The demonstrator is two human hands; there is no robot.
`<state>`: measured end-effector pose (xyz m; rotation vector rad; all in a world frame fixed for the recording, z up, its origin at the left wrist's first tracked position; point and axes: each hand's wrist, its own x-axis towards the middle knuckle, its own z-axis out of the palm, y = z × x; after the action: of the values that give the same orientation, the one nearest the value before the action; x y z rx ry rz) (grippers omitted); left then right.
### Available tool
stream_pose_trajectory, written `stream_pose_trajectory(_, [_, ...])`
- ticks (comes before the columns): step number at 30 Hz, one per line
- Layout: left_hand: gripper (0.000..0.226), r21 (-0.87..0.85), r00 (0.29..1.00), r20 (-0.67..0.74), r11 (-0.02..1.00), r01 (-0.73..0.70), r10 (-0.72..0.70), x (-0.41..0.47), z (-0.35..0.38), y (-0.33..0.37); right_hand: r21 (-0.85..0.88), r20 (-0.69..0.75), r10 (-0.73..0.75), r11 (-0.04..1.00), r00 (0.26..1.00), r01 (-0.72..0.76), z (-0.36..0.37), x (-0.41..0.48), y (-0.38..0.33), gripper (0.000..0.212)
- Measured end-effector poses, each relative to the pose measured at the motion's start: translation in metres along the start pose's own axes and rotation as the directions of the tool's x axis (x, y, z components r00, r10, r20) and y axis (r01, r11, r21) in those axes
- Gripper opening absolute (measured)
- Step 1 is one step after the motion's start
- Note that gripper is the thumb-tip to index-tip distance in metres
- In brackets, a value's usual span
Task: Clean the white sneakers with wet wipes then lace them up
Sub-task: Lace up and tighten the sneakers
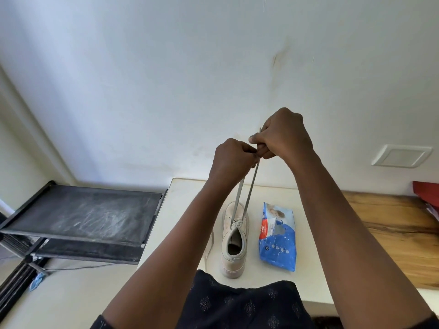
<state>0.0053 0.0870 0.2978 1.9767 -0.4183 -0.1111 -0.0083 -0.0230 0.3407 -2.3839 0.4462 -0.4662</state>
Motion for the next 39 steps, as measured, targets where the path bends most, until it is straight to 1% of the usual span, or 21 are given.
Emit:
stream_pose_trajectory(2, [0.012,-0.028,0.999,0.038,0.999,-0.025,0.026,-0.001,-0.001,-0.001,0.016,0.033,-0.013,1.0,0.999,0.012,-0.003,0.002,-0.003,0.021])
stream_pose_trajectory(4, [0.011,-0.063,0.997,0.047,0.997,-0.051,0.054,-0.001,0.001,-0.004,0.007,0.054,-0.048,0.999,0.997,0.047,-0.005,0.001,-0.002,0.022])
stream_pose_trajectory(7, [0.014,-0.173,0.999,0.038,0.985,-0.024,0.031,0.005,0.003,-0.012,0.113,0.092,-0.105,0.989,0.99,0.095,-0.004,-0.002,0.008,0.021])
stream_pose_trajectory(10, [0.017,-0.369,0.997,0.068,0.928,0.056,-0.033,0.011,0.003,-0.023,0.171,0.179,-0.063,0.985,0.982,0.032,0.0,-0.006,0.026,0.027])
stream_pose_trajectory(12, [0.019,-0.445,0.995,0.096,0.892,0.079,-0.041,0.014,0.002,-0.028,0.232,0.244,-0.039,0.973,0.969,-0.019,0.004,-0.011,0.036,0.022])
stream_pose_trajectory(13, [0.02,-0.46,0.993,0.113,0.884,0.084,-0.035,0.015,0.002,-0.029,0.249,0.248,-0.046,0.968,0.968,-0.018,0.007,-0.013,0.039,0.018])
stream_pose_trajectory(15, [0.022,-0.451,0.991,0.128,0.888,0.09,-0.036,0.017,0.003,-0.031,0.234,0.199,-0.053,0.972,0.979,0.006,0.011,-0.015,0.043,0.012])
stream_pose_trajectory(17, [0.021,-0.435,0.993,0.107,0.895,0.095,-0.053,0.02,0.003,-0.033,0.22,0.107,-0.041,0.975,0.993,0.016,0.014,-0.013,0.045,0.005])
stream_pose_trajectory(20, [0.02,-0.44,0.995,0.056,0.893,0.094,-0.077,0.023,0.003,-0.038,0.264,-0.031,-0.009,0.964,0.999,0.017,0.017,-0.01,0.047,0.014])
stream_pose_trajectory(22, [0.02,-0.426,0.997,0.018,0.901,0.08,-0.08,0.024,0.005,-0.039,0.284,-0.066,-0.016,0.958,0.998,0.034,0.021,-0.01,0.046,0.013])
stream_pose_trajectory(24, [0.021,-0.434,0.996,0.009,0.897,0.082,-0.087,0.025,0.007,-0.037,0.275,-0.021,-0.019,0.961,1.0,0.024,0.024,-0.009,0.045,0.011])
stream_pose_trajectory(26, [0.021,-0.43,0.996,0.041,0.899,0.086,-0.075,0.025,0.008,-0.035,0.353,0.093,-0.037,0.936,0.995,0.002,0.026,-0.008,0.046,0.002])
stream_pose_trajectory(28, [0.021,-0.41,0.996,0.074,0.908,0.083,-0.057,0.026,0.005,-0.034,0.454,0.172,-0.085,0.891,0.981,-0.003,0.026,-0.009,0.048,0.01])
stream_pose_trajectory(31, [0.021,-0.399,0.994,0.095,0.913,0.079,-0.045,0.027,0.003,-0.036,0.511,0.155,-0.131,0.859,0.979,0.034,0.027,-0.013,0.049,0.014])
stream_pose_trajectory(34, [0.012,-0.404,0.995,0.064,0.91,0.091,-0.071,0.026,0.004,-0.037,0.44,0.055,-0.125,0.894,0.991,0.088,0.029,-0.014,0.046,0.013])
stream_pose_trajectory(36, [0.021,-0.417,0.992,0.043,0.9,0.125,-0.118,0.026,0.001,-0.038,0.357,0.008,-0.097,0.93,0.995,0.088,0.032,-0.015,0.044,0.01])
stream_pose_trajectory(38, [0.029,-0.364,0.994,0.057,0.926,0.104,-0.089,0.025,-0.003,-0.041,0.2,0.007,-0.112,0.974,0.994,0.108,0.033,-0.015,0.042,0.007])
stream_pose_trajectory(39, [0.031,-0.302,0.996,0.074,0.95,0.077,-0.057,0.024,-0.005,-0.043,0.113,0.042,-0.133,0.985,0.99,0.128,0.033,-0.015,0.041,0.009])
